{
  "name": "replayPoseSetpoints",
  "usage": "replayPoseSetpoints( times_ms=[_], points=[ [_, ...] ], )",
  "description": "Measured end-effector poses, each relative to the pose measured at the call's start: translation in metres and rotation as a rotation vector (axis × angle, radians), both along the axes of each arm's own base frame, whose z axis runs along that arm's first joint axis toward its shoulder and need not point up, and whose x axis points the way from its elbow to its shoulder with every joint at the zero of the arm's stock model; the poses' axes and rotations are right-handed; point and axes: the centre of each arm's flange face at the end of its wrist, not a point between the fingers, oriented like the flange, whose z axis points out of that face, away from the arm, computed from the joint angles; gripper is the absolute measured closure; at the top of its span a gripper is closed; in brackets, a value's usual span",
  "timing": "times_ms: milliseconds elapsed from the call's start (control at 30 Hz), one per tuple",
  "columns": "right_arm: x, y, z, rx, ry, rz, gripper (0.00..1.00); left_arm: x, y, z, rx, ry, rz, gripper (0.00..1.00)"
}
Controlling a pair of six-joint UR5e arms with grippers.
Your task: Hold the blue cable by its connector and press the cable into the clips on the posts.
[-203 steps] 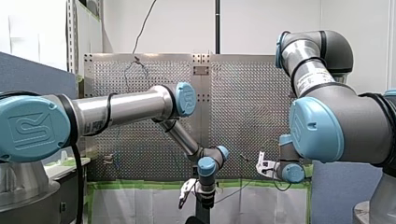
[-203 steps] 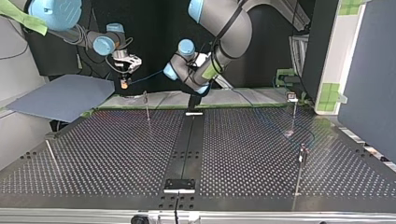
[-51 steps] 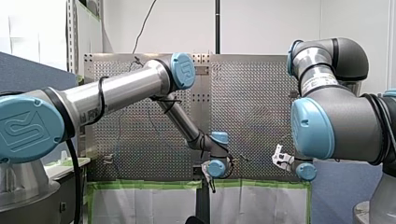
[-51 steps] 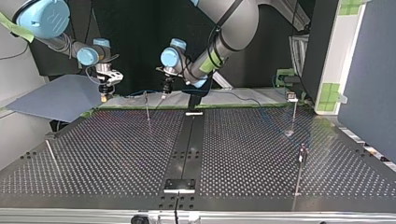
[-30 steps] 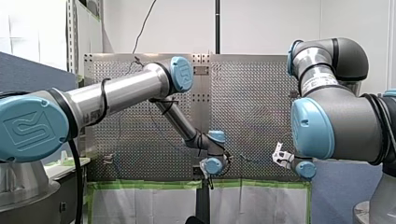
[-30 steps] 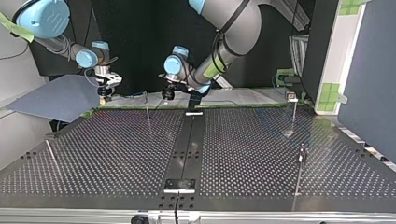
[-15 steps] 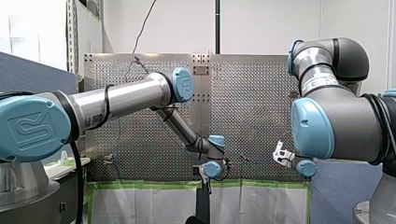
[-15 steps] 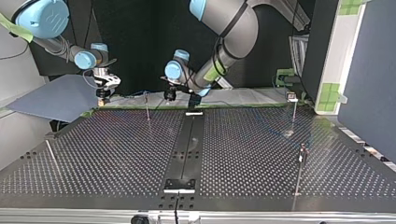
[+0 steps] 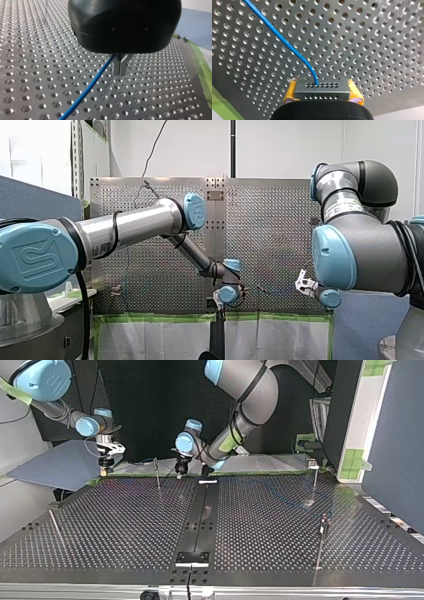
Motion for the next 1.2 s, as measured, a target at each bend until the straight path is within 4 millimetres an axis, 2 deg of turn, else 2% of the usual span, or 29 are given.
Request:
replayPoseSetpoints(
  times_ms=[333, 700, 767, 800, 867, 900, 967, 1000, 1033, 1067, 1100, 1133, 1167, 1200],
  points=[
    [-0.017, -0.013, 0.006, -0.008, -0.043, -0.026, 1.0, 0.012, 0.009, 0.005, 0.021, 0.009, 0.016, 1.0],
    [-0.014, -0.014, 0.007, -0.006, -0.044, -0.019, 1.0, 0.011, 0.013, 0.001, 0.072, 0.01, 0.01, 1.0],
    [-0.012, -0.013, 0.007, -0.006, -0.043, -0.016, 1.0, 0.009, 0.013, 0.0, 0.089, 0.007, 0.011, 0.84],
    [-0.011, -0.013, 0.007, -0.006, -0.043, -0.014, 1.0, 0.007, 0.012, 0.001, 0.102, 0.005, 0.014, 0.84],
    [-0.01, -0.013, 0.007, -0.006, -0.043, -0.01, 1.0, 0.005, 0.011, 0.002, 0.121, 0.0, 0.021, 0.74],
    [-0.009, -0.012, 0.007, -0.005, -0.043, -0.009, 1.0, 0.003, 0.01, 0.003, 0.134, -0.002, 0.025, 0.74],
    [-0.007, -0.012, 0.006, -0.002, -0.043, -0.006, 1.0, 0.001, 0.008, 0.004, 0.153, -0.004, 0.023, 0.66],
    [-0.007, -0.012, 0.006, -0.002, -0.043, -0.005, 1.0, -0.001, 0.007, 0.003, 0.167, -0.004, 0.016, 0.66],
    [-0.006, -0.011, 0.006, -0.001, -0.042, -0.004, 1.0, -0.003, 0.007, 0.002, 0.178, -0.004, 0.008, 0.52],
    [-0.005, -0.011, 0.006, 0.0, -0.042, -0.003, 1.0, -0.004, 0.006, 0.002, 0.187, -0.004, -0.001, 0.45],
    [-0.005, -0.011, 0.006, 0.001, -0.042, -0.002, 1.0, -0.005, 0.005, 0.002, 0.199, -0.004, -0.013, 0.45],
    [-0.004, -0.01, 0.006, 0.002, -0.042, -0.001, 1.0, -0.006, 0.004, 0.002, 0.208, -0.005, -0.023, 0.16],
    [-0.003, -0.01, 0.006, 0.003, -0.042, 0.0, 1.0, -0.007, 0.002, 0.002, 0.216, -0.005, -0.033, 0.0],
    [-0.003, -0.01, 0.006, 0.004, -0.042, 0.0, 1.0, -0.009, 0.001, 0.002, 0.228, -0.004, -0.048, 0.0]
  ],
)
